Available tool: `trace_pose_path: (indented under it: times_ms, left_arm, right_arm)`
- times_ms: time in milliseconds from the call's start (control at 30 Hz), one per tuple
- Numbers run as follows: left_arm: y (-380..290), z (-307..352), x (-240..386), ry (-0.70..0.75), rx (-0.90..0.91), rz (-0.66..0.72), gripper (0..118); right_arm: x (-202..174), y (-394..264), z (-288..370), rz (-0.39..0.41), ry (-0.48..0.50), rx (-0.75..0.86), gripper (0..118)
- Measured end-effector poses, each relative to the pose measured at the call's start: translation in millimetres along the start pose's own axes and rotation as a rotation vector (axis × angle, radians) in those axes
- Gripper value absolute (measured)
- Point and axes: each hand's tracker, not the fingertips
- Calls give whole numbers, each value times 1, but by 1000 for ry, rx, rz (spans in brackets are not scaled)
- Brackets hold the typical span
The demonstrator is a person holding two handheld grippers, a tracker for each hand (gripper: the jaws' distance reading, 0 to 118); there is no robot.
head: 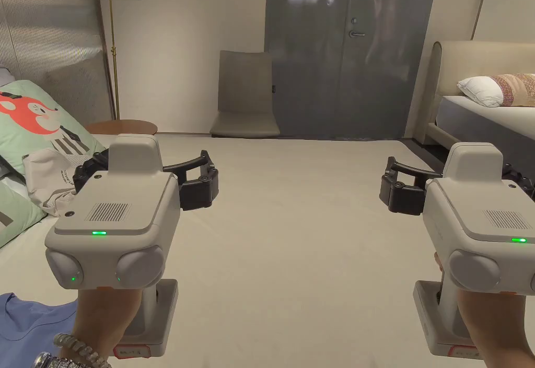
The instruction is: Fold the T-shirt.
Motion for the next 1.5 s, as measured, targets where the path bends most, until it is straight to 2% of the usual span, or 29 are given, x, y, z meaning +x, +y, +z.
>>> trace_pose_path:
  times_ms: [1033,1067,1100,1133,1167,1200,1267,1300,1367,1433,1500]
  left_arm:
    - [4,5,3,-5,4,13,110]
    - [4,5,3,-8,3,16,109]
    - [5,6,3,-10,2,18,101]
    - [5,7,3,-10,6,19,88]
    - [6,7,4,-7,10,17,68]
    - [6,8,6,8,14,8,43]
    - [6,7,8,32,15,-4,15]
    - [6,7,8,29,12,-1,1]
    - [6,8,7,17,5,15,0]
    - [6,10,6,6,9,22,0]
    - [7,11,6,11,7,14,0]
  right_arm:
    - [0,1,5,2,-10,11,118]
    - [0,2,5,4,-12,12,118]
    - [0,2,5,5,-10,11,118]
    - [0,2,5,6,-7,8,117]
    - [0,3,6,7,1,5,111]
    - [0,2,7,7,6,12,84]
    - [-2,2,10,24,-6,27,19]
    - [-3,2,9,53,-39,14,2]
    - [-3,1,8,50,-59,18,1]
    - [2,0,7,11,-18,1,1]
    - [0,0,8,16,-22,5,1]
